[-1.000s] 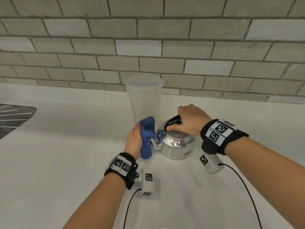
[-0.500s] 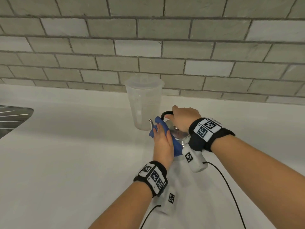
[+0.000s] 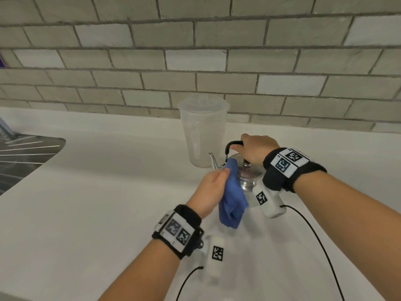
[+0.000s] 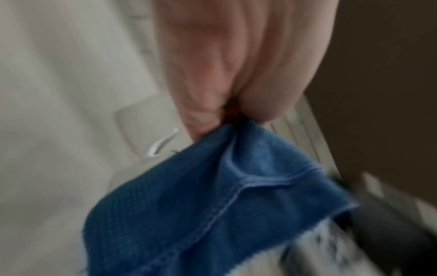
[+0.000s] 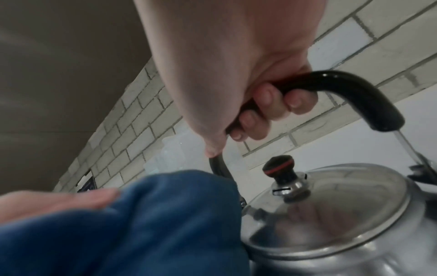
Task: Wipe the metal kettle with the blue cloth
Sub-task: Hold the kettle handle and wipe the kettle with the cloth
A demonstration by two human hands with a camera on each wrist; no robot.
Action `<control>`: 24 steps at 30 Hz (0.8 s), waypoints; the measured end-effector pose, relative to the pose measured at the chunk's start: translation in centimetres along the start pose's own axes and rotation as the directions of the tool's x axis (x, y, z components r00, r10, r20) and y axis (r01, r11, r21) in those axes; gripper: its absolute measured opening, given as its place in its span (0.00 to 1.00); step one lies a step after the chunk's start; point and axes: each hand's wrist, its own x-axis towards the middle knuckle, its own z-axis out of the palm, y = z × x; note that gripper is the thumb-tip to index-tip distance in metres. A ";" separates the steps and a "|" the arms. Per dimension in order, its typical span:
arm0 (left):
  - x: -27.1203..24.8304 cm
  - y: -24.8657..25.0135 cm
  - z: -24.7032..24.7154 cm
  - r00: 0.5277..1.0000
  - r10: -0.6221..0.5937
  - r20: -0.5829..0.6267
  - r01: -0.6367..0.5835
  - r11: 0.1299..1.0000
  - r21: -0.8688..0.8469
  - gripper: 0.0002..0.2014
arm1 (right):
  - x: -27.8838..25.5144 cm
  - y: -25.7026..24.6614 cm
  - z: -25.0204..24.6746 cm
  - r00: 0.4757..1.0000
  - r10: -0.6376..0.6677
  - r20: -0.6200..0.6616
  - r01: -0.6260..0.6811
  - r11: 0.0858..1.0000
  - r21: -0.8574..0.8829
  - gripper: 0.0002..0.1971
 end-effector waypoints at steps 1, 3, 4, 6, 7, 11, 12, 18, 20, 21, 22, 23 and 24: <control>-0.2 0.4 -0.9 0.999 -0.029 0.021 0.032 0.983 -0.180 0.17 | 0.0 0.0 0.0 1.000 -0.002 -0.001 0.002 1.000 0.001 0.26; -0.3 1.0 -3.2 0.996 -0.084 -0.002 0.072 0.874 -0.480 0.16 | 0.0 0.1 0.1 1.000 -0.007 -0.003 0.007 1.000 -0.001 0.26; -0.4 1.2 -4.6 0.994 -0.104 -0.019 0.077 0.836 -0.544 0.15 | -0.1 0.1 0.1 1.000 -0.009 -0.005 0.009 1.000 -0.006 0.26; -0.4 0.9 -7.3 0.982 -0.171 -0.075 0.110 0.853 -0.510 0.12 | -0.2 0.1 0.1 1.000 -0.010 -0.009 0.010 1.000 -0.021 0.26; -0.2 0.3 -8.8 0.962 -0.232 -0.145 0.164 0.912 -0.376 0.11 | -0.2 0.1 0.1 1.000 -0.013 -0.010 0.013 1.000 -0.025 0.25; 0.4 -2.4 -14.1 0.870 -0.319 -0.376 0.456 0.811 0.367 0.28 | -0.2 0.2 0.2 0.999 -0.025 -0.024 0.025 0.999 -0.029 0.25; 0.5 -2.6 -14.7 0.882 -0.313 -0.353 0.451 0.780 0.435 0.28 | -0.2 0.2 0.2 0.999 -0.027 -0.028 0.026 0.999 -0.034 0.25; 1.3 -2.5 -15.8 0.941 -0.321 -0.104 0.276 0.555 0.785 0.28 | -0.2 0.3 0.3 0.998 -0.046 -0.037 0.045 0.998 -0.035 0.25; 1.3 -1.7 -16.1 0.936 -0.341 -0.087 0.227 0.395 0.890 0.33 | -0.1 0.3 0.4 0.998 -0.051 -0.047 0.050 0.998 -0.036 0.25; 1.5 -1.4 -16.0 0.946 -0.320 -0.052 0.154 0.301 0.941 0.37 | -0.1 0.3 0.4 0.997 -0.052 -0.048 0.050 0.998 -0.038 0.25; 1.9 -1.2 -15.6 0.954 -0.298 0.024 0.053 0.247 0.967 0.40 | -0.1 0.4 0.4 0.997 -0.053 -0.049 0.051 0.998 -0.038 0.25; 2.3 -1.2 -15.0 0.946 -0.301 0.120 -0.052 0.227 0.973 0.43 | -0.2 0.4 0.4 0.997 -0.056 -0.050 0.054 0.998 -0.034 0.24; 2.8 -1.3 -14.1 0.918 -0.343 0.200 -0.135 0.204 0.970 0.45 | -0.2 0.4 0.4 0.997 -0.061 -0.053 0.060 0.998 -0.024 0.24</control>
